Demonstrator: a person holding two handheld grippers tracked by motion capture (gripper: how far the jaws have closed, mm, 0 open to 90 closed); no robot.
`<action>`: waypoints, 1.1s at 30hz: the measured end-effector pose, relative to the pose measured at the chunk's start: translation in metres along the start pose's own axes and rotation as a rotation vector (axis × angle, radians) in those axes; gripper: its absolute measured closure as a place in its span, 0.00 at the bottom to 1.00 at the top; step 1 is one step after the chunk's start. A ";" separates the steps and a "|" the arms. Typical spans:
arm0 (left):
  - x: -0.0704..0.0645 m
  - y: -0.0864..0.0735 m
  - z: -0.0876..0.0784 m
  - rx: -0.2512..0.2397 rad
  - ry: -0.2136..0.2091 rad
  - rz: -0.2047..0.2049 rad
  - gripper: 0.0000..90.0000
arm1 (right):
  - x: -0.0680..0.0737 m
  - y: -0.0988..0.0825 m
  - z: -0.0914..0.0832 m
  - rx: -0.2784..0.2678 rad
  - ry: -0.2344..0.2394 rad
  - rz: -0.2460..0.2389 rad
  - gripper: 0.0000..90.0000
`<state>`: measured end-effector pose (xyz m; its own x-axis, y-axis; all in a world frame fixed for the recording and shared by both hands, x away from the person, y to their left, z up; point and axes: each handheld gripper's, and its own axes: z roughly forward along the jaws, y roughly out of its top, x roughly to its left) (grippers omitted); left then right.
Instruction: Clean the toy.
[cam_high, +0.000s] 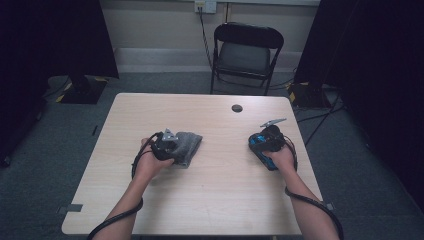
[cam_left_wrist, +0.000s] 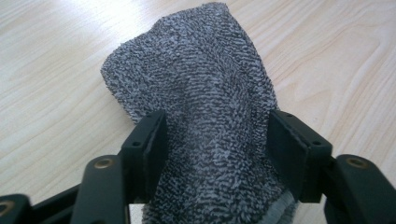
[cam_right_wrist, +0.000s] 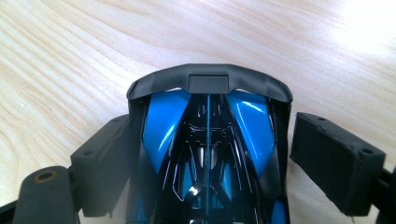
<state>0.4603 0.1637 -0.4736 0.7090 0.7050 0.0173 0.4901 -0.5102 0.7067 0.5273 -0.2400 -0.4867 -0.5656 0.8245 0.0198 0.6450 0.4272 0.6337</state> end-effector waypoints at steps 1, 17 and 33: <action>0.000 0.000 0.000 0.003 0.000 -0.005 0.41 | 0.000 0.000 -0.001 -0.003 0.001 0.002 0.16; -0.002 0.007 -0.008 -0.002 0.024 -0.031 0.29 | 0.001 0.001 -0.016 -0.034 0.021 0.010 0.15; -0.004 0.011 -0.017 -0.014 0.014 -0.072 0.21 | 0.012 0.005 -0.029 -0.037 0.066 0.002 0.15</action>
<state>0.4540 0.1642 -0.4540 0.6648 0.7467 -0.0241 0.5325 -0.4509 0.7163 0.5092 -0.2386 -0.4607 -0.5976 0.7986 0.0715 0.6276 0.4105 0.6615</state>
